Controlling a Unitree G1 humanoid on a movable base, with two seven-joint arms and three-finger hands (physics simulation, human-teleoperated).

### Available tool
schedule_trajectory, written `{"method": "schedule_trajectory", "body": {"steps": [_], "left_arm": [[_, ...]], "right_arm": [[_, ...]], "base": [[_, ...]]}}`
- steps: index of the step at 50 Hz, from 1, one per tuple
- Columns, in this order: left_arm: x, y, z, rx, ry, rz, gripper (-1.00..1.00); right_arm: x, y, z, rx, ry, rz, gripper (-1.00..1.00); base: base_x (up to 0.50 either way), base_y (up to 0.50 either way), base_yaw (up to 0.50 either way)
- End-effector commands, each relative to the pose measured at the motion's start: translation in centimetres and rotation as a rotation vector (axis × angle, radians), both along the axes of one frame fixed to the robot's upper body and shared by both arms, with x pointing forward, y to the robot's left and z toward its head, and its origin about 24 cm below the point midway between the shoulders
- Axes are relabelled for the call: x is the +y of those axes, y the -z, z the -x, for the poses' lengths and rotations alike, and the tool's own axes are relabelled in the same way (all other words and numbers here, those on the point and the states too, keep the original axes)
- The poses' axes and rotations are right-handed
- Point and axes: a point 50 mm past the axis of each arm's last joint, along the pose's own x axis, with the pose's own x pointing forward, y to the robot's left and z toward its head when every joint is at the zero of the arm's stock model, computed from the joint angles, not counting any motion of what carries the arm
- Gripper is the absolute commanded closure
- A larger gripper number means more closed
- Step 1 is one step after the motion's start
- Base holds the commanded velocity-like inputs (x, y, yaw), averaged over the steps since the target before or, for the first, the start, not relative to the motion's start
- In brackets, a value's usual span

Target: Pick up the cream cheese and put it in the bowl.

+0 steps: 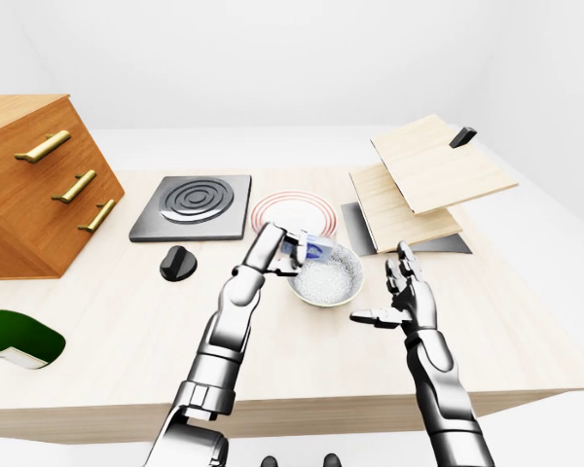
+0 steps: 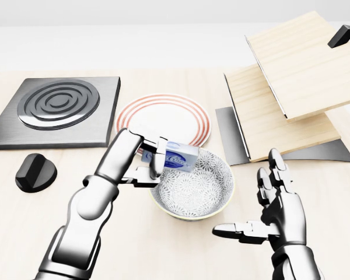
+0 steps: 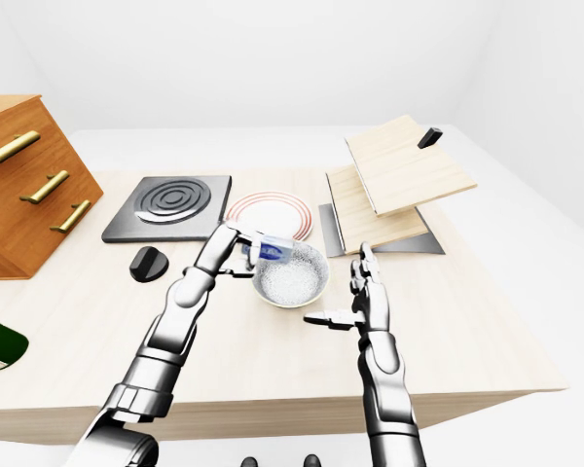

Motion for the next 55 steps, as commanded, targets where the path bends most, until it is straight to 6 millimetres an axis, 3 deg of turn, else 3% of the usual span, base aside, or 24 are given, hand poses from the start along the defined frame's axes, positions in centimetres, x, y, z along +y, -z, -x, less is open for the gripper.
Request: {"method": "schedule_trajectory", "body": {"steps": [1,7,16,34,55], "left_arm": [[-1.8,-0.4,1.0,-0.066,0.032,-0.135,1.00],[-2.6,-1.1,1.5,-0.096,0.066,-0.141,1.00],[-3.4,-0.3,1.4,-0.072,0.078,-0.181,1.00],[-2.6,1.3,0.2,-0.019,0.036,-0.271,1.00],[-3.2,2.0,0.9,0.002,0.062,-0.280,1.00]], "right_arm": [[-0.1,0.4,-0.1,0.016,0.003,-0.007,-1.00],[-0.2,0.4,-0.1,0.018,0.003,-0.007,-1.00],[-0.3,0.4,-0.1,0.016,0.005,-0.012,-1.00],[-0.3,0.4,0.0,0.014,0.000,-0.020,-1.00],[-0.3,0.4,-0.1,0.017,-0.001,-0.024,-1.00]], "base": [[0.00,0.00,0.00],[0.00,0.00,0.00],[0.00,0.00,0.00],[0.00,0.00,0.00],[0.00,0.00,0.00]]}}
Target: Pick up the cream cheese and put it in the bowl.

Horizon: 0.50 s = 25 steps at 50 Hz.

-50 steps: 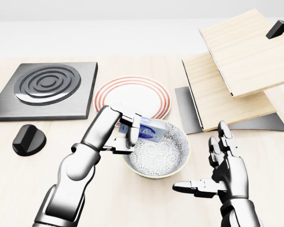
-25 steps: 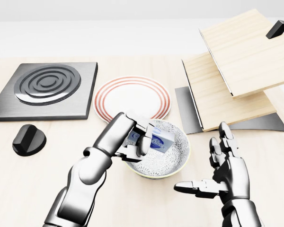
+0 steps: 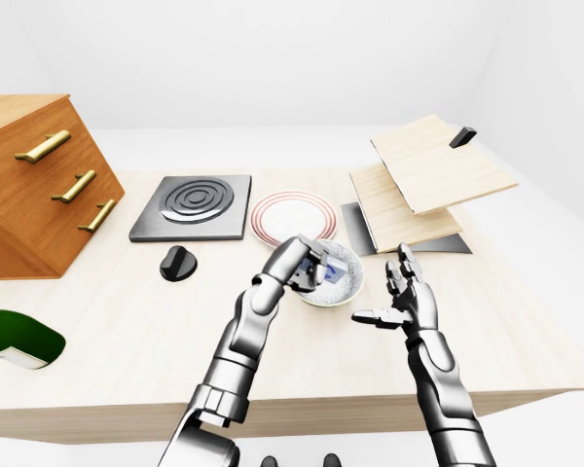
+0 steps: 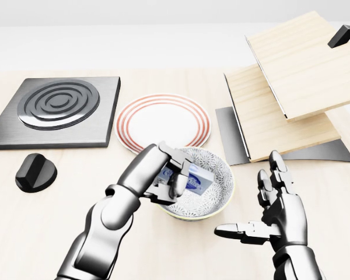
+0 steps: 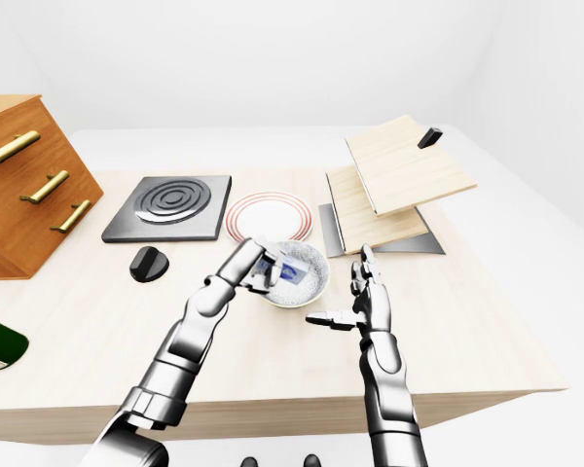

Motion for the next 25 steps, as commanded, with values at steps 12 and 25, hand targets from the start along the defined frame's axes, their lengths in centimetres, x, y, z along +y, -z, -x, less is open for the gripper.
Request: {"method": "schedule_trajectory", "body": {"steps": [12,25], "left_arm": [[0.19,0.48,-0.39,-0.022,-0.038,-0.099,1.00],[0.36,0.97,-0.58,-0.011,-0.054,-0.114,1.00]], "right_arm": [[0.01,-0.07,0.07,-0.005,-0.005,-0.008,-1.00],[-0.01,-0.04,0.11,-0.005,-0.006,-0.012,-1.00]], "base": [[0.00,0.00,0.00],[0.00,0.00,0.00]]}}
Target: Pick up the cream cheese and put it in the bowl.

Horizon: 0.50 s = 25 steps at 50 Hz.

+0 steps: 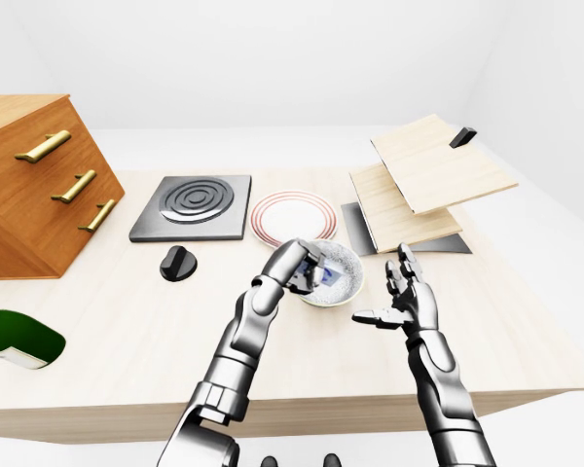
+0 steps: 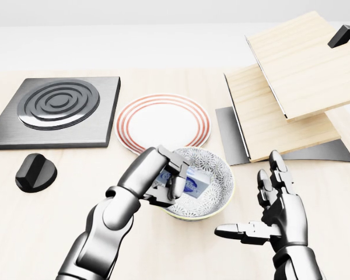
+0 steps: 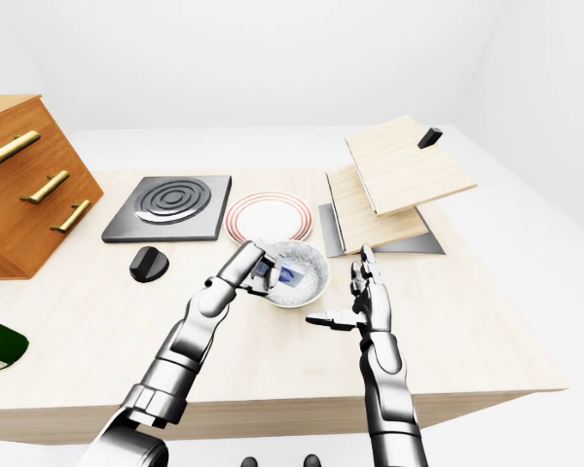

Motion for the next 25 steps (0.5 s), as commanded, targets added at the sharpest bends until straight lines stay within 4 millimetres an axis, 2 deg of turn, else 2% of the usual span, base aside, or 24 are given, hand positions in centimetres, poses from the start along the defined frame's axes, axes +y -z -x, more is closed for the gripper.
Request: {"method": "schedule_trajectory", "body": {"steps": [1,18,20,21,22,25], "left_arm": [[0.18,-0.02,-0.27,-0.040,-0.030,-0.085,1.00],[0.31,0.32,-0.50,-0.033,-0.046,-0.097,1.00],[0.24,0.30,-0.42,-0.038,-0.045,-0.099,0.72],[0.23,0.33,-0.42,-0.037,-0.046,-0.099,0.45],[0.24,0.33,-0.46,-0.039,-0.048,-0.101,0.02],[0.28,0.33,-0.53,-0.040,-0.053,-0.104,-0.48]], "right_arm": [[0.00,0.05,0.04,0.001,-0.002,-0.004,-1.00],[-0.01,0.08,0.04,0.002,-0.002,-0.004,-1.00],[-0.02,0.08,0.06,0.002,-0.002,-0.004,-1.00],[-0.02,0.11,0.06,0.003,-0.002,-0.004,-1.00],[-0.02,0.13,0.04,0.004,-0.003,-0.005,-1.00],[-0.01,0.17,0.02,0.006,-0.003,-0.005,-1.00]], "base": [[0.00,0.00,0.00],[0.00,0.00,0.00],[0.00,0.00,0.00],[0.00,0.00,0.00],[0.00,0.00,0.00],[0.00,0.00,0.00]]}}
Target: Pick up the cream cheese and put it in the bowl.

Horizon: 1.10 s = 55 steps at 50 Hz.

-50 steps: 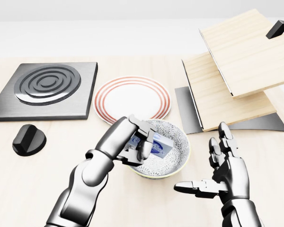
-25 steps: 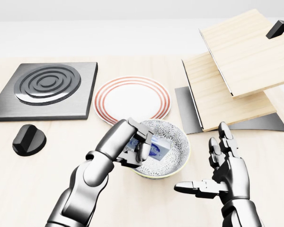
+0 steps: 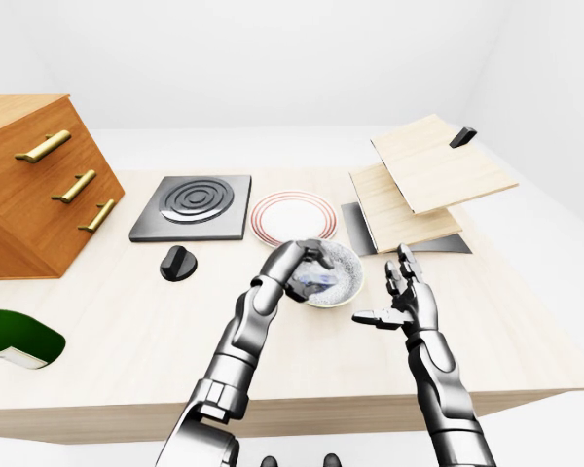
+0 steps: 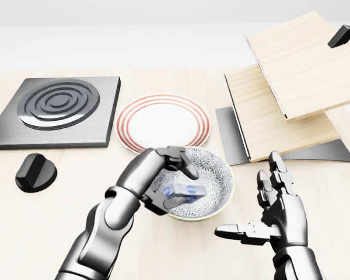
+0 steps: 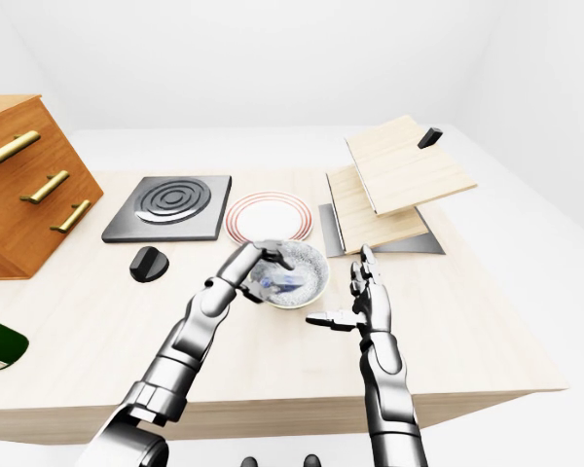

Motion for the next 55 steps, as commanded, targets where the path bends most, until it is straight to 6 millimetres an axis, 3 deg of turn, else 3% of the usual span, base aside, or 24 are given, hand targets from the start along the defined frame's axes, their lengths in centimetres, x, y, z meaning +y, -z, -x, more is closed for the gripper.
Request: {"method": "schedule_trajectory", "body": {"steps": [1,2,12,16,17,21,25,30,38,42,48,55], "left_arm": [[0.0,-0.3,-0.2,-0.039,-0.021,-0.051,-0.81],[0.0,-0.3,-0.2,-0.039,-0.020,-0.052,-1.00],[-0.1,-1.7,-0.3,-0.077,-0.004,-0.022,-1.00],[-0.6,-5.3,0.2,-0.171,0.070,0.053,-1.00],[-0.8,-7.8,0.6,-0.244,0.116,0.098,-1.00],[-0.6,-12.3,1.2,-0.318,0.146,0.167,-1.00],[-0.2,-15.6,2.2,-0.397,0.178,0.212,-1.00],[0.4,-17.7,4.2,-0.497,0.235,0.244,-1.00],[2.9,-15.5,6.7,-0.473,0.214,0.328,-1.00],[4.7,-12.7,7.4,-0.379,0.138,0.399,-1.00],[7.0,-6.6,8.4,-0.148,-0.032,0.533,-1.00],[7.5,-2.0,10.3,-0.004,-0.136,0.672,-1.00]], "right_arm": [[0.0,0.1,0.0,0.004,-0.001,-0.001,-1.00],[0.0,0.1,0.0,0.005,-0.001,-0.001,-1.00],[0.1,0.3,0.0,0.012,-0.008,0.005,-1.00],[0.2,0.4,-0.1,0.017,-0.011,0.006,-1.00],[0.2,0.3,-0.1,0.014,-0.011,0.007,-1.00],[0.2,0.4,-0.1,0.016,-0.012,0.006,-1.00],[0.2,0.1,0.0,0.004,-0.010,0.005,-1.00],[0.2,-0.5,0.2,-0.025,-0.008,0.006,-1.00],[0.2,-2.5,1.1,-0.108,0.010,0.043,-1.00],[0.4,-3.7,1.8,-0.158,0.017,0.070,-1.00],[1.1,-5.7,3.3,-0.237,0.021,0.147,-1.00],[2.0,-4.9,3.4,-0.195,0.011,0.201,-1.00]], "base": [[0.00,0.00,0.00],[0.00,0.00,0.00],[0.00,0.00,0.00],[0.00,0.00,0.00],[0.00,0.00,0.00],[0.00,0.00,0.00],[0.00,0.00,0.00],[0.00,0.00,0.00],[0.00,0.00,0.00],[0.00,0.00,0.00],[0.00,0.00,0.00],[0.00,0.00,0.00]]}}
